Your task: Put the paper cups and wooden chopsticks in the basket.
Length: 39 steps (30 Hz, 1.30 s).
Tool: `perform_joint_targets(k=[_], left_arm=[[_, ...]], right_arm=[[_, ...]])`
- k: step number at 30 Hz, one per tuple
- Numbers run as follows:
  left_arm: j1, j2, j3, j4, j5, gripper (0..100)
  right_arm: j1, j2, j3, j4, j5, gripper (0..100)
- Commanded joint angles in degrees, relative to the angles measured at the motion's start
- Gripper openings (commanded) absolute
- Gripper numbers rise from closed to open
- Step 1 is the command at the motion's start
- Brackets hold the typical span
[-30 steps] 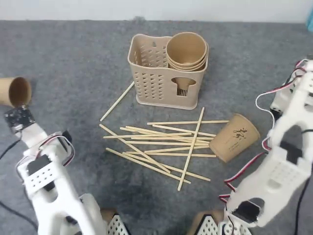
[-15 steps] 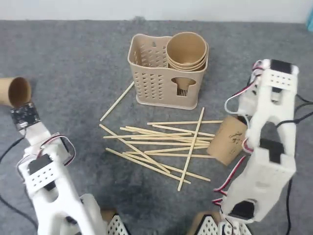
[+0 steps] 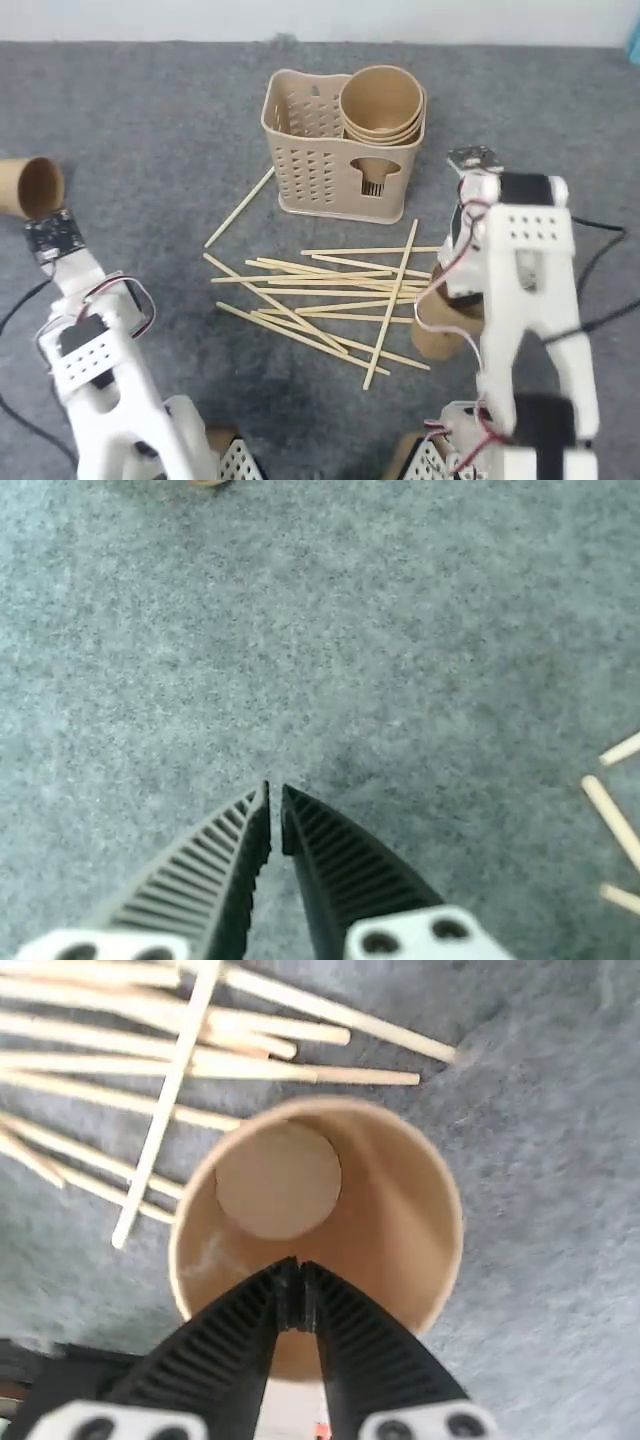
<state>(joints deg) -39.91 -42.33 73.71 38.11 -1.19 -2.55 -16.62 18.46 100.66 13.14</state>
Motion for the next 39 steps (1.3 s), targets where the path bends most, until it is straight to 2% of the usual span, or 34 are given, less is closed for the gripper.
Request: perform_joint_targets(k=[1, 9, 17, 23, 29, 36, 37, 39], left_arm=[[0.53, -1.32, -0.22, -1.49, -0.88, 2], [0.44, -1.32, -0.22, -1.49, -0.88, 2], [0.44, -1.32, -0.22, -1.49, -0.88, 2], [0.44, -1.32, -0.22, -1.49, -0.97, 2], [0.44, -1.32, -0.22, -1.49, -0.97, 2], [0.35, -1.32, -0.22, -1.49, -0.97, 2], [0.35, -1.32, -0.22, -1.49, -0.97, 2], [0.26, -1.32, -0.22, -1.49, -0.97, 2]], right_arm=[[-0.40, -8.66, 0.62, 2.24, 7.03, 0.8], [-0.31, -21.85, 0.26, 2.24, 8.62, 1.3], [5.58, -22.99, 0.88, 2.15, 8.35, 17.7], [5.05, -22.99, 7.21, 0.92, 8.79, 17.7], [4.18, -22.99, 18.29, -7.16, 8.70, 17.7], [4.44, -22.99, 24.53, -14.64, 8.79, 17.3], [4.35, -22.99, 25.58, -15.78, 8.79, 15.7], [4.26, -22.99, 27.08, -17.45, 8.79, 6.3]])
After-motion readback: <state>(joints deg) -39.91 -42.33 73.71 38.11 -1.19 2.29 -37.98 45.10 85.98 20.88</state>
